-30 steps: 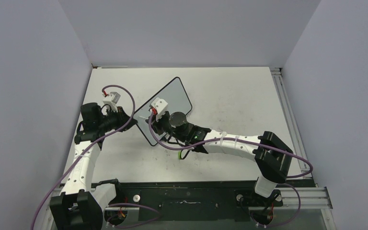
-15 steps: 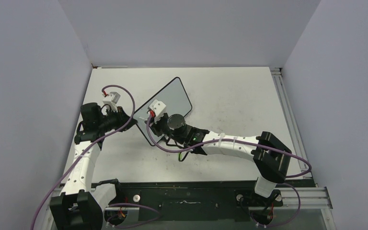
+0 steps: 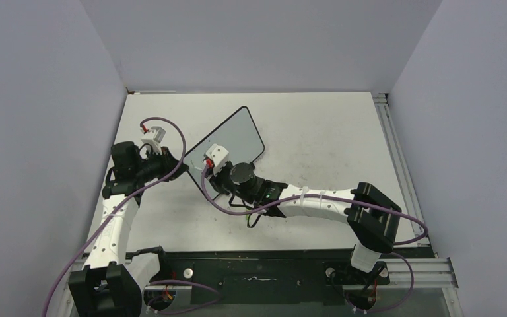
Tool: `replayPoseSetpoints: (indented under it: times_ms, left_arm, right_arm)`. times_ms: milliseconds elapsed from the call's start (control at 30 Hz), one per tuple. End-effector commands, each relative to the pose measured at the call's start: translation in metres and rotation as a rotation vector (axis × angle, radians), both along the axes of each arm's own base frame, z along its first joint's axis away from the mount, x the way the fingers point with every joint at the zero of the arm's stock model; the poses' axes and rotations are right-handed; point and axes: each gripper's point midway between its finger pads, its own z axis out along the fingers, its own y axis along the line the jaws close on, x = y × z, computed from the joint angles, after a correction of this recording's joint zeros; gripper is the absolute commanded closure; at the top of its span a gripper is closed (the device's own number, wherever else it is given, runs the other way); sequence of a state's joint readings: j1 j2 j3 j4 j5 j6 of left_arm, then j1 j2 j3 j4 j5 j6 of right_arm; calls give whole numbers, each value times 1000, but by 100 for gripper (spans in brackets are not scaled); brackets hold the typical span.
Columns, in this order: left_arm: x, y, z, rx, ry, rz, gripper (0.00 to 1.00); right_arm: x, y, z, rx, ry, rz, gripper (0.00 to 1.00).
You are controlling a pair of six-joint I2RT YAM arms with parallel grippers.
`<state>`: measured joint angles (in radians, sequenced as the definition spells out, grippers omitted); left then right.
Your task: Write a sentence on the whiteboard
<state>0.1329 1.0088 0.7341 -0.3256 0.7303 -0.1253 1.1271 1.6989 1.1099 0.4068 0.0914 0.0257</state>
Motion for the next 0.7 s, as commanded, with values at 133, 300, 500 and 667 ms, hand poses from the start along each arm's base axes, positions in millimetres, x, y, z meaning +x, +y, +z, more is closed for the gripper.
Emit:
replayPoseSetpoints:
  times_ms: [133, 300, 500, 667]
  left_arm:
    - [8, 0, 31, 4, -101, -6, 100]
    - [8, 0, 30, 3, -98, -8, 100]
    - [8, 1, 31, 6, -99, -3, 100]
    - [8, 1, 30, 7, -96, -1, 100]
  right_arm:
    - [-3, -4, -1, 1, -9, -12, 95]
    - [-5, -6, -7, -9, 1, -14, 95]
    - [-7, -7, 0, -3, -7, -13, 95]
    - [-12, -10, 29, 51, -35, -8, 95]
